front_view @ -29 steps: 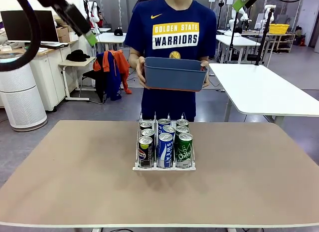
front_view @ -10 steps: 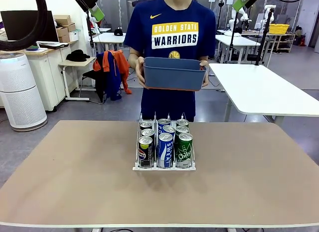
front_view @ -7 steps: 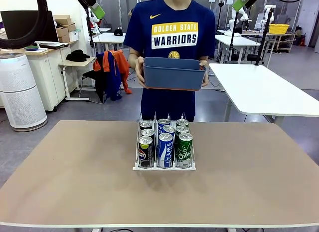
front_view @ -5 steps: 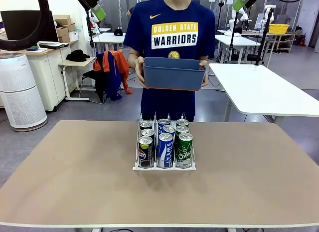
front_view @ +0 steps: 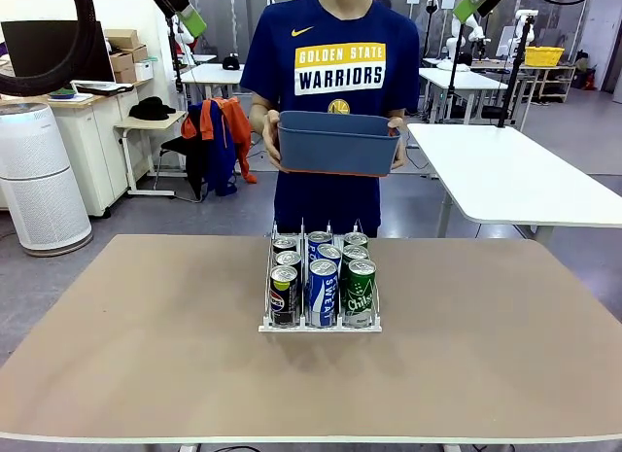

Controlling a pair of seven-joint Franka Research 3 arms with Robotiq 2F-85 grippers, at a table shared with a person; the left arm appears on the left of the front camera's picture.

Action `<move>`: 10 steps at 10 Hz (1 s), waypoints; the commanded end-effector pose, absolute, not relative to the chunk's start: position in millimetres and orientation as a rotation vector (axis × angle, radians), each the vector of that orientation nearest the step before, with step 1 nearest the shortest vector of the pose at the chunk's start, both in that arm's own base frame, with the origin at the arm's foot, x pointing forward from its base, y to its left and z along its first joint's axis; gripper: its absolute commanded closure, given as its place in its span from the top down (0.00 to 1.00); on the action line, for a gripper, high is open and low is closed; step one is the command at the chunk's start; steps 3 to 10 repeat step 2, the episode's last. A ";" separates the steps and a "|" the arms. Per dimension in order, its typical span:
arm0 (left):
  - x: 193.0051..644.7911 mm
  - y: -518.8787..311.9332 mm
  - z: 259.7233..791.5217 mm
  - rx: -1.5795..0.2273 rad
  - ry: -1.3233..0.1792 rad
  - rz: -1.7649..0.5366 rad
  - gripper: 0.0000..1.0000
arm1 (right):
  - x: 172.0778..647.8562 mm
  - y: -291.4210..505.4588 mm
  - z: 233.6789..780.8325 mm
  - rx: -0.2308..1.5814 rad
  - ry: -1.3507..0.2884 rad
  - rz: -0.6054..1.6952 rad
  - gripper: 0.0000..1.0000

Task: Fill the beverage cans into the dispenser.
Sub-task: Place the picked Pepsi coke in the line of the Automatic Can Dispenser with the same cans.

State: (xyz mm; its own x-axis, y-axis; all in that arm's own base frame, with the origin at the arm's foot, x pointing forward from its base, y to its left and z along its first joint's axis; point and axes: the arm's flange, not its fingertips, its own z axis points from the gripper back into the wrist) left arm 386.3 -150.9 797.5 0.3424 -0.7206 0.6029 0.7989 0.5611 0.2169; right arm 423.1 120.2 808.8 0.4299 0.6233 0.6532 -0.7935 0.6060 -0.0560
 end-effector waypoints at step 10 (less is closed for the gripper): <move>384.8 -150.0 797.0 -0.117 -0.717 -0.986 1.00 | 422.6 120.3 807.8 0.281 -0.685 0.900 1.00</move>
